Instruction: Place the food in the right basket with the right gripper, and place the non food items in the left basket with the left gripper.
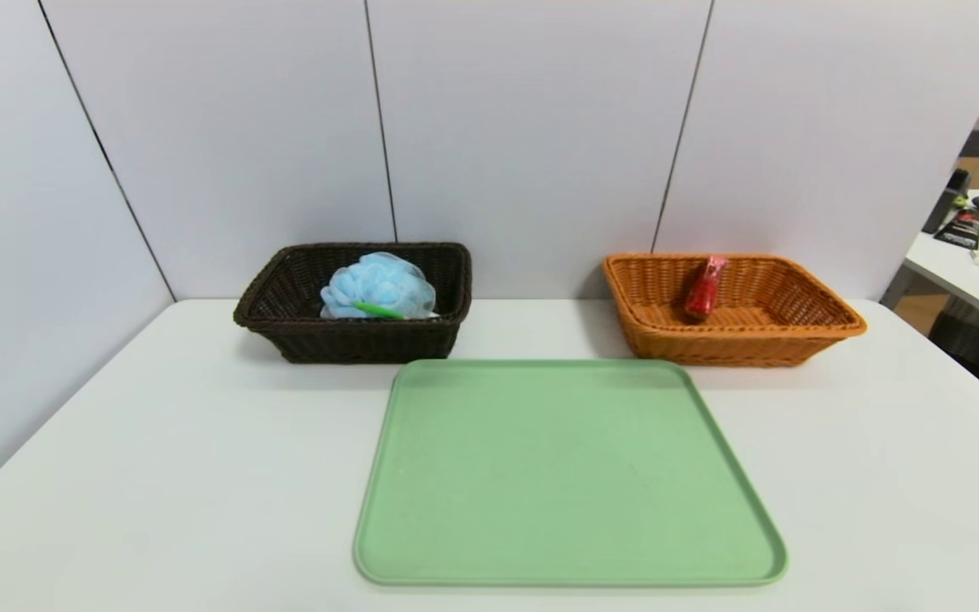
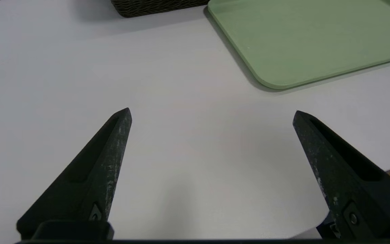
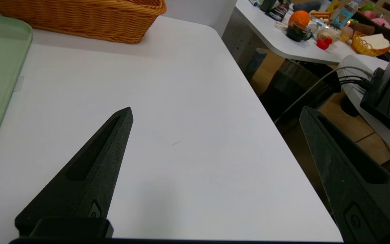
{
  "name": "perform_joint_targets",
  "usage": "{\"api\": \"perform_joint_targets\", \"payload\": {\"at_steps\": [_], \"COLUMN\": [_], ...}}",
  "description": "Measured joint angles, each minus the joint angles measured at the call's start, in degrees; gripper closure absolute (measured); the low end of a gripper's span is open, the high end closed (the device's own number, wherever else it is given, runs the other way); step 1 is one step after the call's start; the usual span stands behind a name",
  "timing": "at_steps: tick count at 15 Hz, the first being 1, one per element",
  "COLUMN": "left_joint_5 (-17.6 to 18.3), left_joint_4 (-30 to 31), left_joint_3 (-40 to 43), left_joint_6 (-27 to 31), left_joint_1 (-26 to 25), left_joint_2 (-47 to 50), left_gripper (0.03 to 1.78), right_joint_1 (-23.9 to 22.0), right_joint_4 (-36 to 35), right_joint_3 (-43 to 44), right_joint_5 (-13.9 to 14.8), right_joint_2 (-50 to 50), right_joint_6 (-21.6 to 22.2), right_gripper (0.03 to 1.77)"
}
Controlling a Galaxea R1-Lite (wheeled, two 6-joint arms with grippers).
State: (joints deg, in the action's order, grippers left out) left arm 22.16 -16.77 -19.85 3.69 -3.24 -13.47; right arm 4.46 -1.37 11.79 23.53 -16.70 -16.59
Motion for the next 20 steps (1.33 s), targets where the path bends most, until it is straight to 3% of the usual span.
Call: {"api": "perform_joint_targets", "payload": {"at_steps": [5, 11, 14, 20], "left_joint_5": [1.5, -0.7, -2.4, -14.0], "left_joint_4": [-0.8, -2.3, -2.3, -0.7], "left_joint_3": [2.7, 4.2, 4.6, 6.5], "left_joint_6": [1.0, 0.7, 0.7, 0.8], "left_joint_1": [3.1, 3.1, 3.1, 2.9], "left_joint_2": [4.2, 9.0, 10.5, 13.1], "left_gripper": [0.12, 0.12, 0.12, 0.12], "right_joint_1": [-0.9, -3.4, -3.9, -4.1], "right_joint_4": [0.5, 1.2, 1.3, 1.2], "right_joint_3": [0.3, -3.2, -4.5, -8.2], "right_joint_5": [-0.1, -1.7, -7.8, -21.1], "right_joint_2": [0.9, 5.6, 9.2, 15.2], "right_joint_6": [-0.3, -0.2, -0.4, -0.7], "right_gripper": [0.10, 0.10, 0.10, 0.10]}}
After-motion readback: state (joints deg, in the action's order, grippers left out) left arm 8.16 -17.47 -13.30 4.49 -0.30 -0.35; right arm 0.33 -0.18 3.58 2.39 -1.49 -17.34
